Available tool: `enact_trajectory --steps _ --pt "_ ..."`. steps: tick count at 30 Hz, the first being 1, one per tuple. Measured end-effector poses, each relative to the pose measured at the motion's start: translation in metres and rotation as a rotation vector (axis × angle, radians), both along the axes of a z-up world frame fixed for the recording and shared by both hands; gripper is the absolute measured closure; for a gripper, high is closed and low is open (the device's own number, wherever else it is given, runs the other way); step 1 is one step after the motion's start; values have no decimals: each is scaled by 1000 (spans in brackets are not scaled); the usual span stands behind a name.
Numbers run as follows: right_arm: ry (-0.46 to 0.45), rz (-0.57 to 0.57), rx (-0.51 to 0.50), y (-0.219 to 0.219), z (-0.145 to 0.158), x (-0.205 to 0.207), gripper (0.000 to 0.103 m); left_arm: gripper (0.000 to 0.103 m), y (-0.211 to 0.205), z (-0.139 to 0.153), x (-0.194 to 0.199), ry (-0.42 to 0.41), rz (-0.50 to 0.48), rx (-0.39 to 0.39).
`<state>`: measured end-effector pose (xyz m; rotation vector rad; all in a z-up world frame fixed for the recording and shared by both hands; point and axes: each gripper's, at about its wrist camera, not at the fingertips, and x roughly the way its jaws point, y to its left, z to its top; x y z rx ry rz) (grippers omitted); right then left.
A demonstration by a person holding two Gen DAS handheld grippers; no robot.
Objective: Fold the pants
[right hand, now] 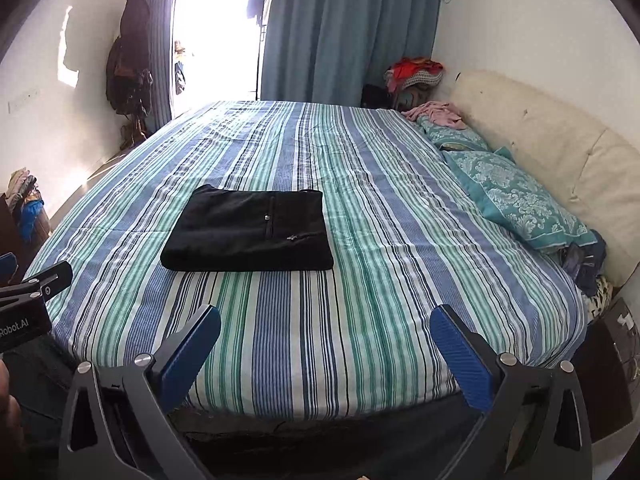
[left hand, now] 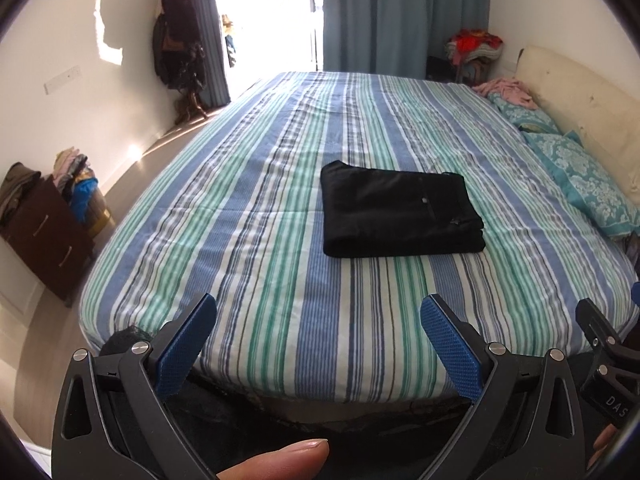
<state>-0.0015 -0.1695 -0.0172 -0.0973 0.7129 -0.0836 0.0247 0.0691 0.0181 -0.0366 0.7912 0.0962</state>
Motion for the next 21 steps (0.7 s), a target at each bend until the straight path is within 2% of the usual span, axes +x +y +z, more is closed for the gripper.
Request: enact_trajectory --steps 5,14,21 --pt "-5 10 -3 2 0 0 0 1 -6 0 -1 -18 -16 36" --pt "-7 18 22 2 1 12 0 1 -7 -2 2 -10 -22 33" --pt "21 24 10 6 -9 11 0 1 -7 -5 4 -1 -25 28"
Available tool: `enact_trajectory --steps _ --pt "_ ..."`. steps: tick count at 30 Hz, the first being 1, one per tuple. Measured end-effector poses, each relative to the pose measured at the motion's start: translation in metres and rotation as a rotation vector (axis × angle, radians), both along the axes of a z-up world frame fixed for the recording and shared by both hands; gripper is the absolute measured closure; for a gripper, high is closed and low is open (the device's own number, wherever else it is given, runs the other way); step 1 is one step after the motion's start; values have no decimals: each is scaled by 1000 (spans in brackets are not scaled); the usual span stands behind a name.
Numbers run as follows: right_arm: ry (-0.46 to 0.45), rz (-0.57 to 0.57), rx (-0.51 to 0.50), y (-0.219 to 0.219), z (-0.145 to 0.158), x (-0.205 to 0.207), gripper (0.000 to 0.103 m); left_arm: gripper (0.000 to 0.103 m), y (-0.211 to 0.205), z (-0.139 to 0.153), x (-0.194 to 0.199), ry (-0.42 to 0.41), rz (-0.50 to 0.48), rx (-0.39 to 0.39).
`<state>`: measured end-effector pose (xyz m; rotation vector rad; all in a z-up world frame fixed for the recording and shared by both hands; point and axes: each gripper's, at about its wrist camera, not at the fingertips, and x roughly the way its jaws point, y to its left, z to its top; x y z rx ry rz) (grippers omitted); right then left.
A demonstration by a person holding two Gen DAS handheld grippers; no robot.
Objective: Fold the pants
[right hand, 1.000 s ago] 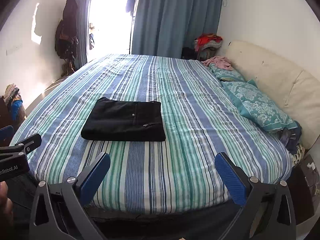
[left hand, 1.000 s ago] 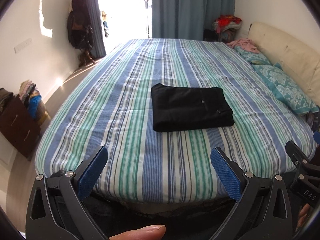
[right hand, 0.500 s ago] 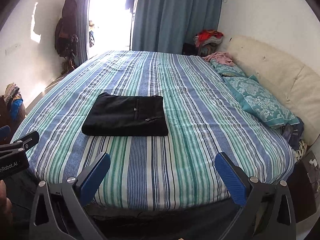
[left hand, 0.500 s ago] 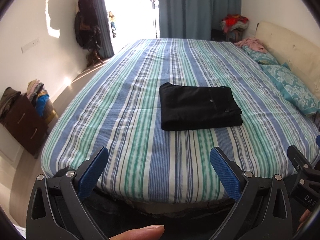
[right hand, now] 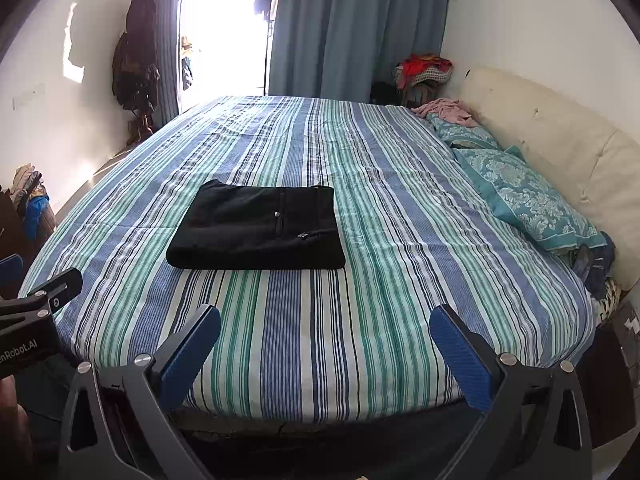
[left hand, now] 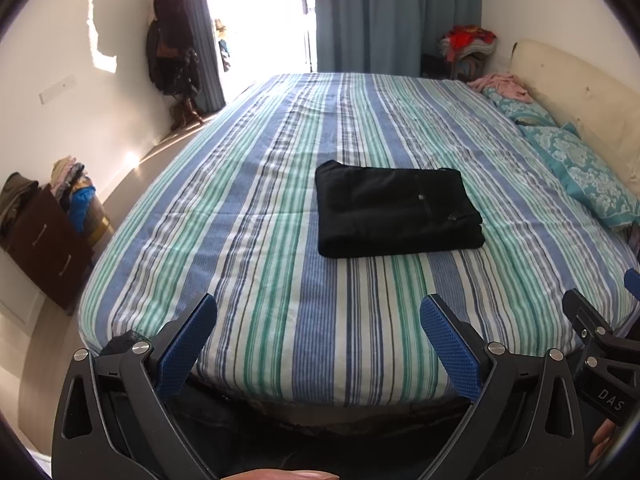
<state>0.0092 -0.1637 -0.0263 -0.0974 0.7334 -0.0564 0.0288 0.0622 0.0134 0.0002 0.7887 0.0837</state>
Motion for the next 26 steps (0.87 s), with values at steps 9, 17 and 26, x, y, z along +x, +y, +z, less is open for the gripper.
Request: enact_trajectory --steps 9,17,26 --pt "-7 3 -11 1 1 0 0 1 -1 -2 1 8 -1 -1" --pt "-2 11 -12 2 -1 0 0 1 -1 -3 0 10 -2 1" --pt "4 4 -9 1 -2 0 0 1 2 0 -2 -9 16 -8"
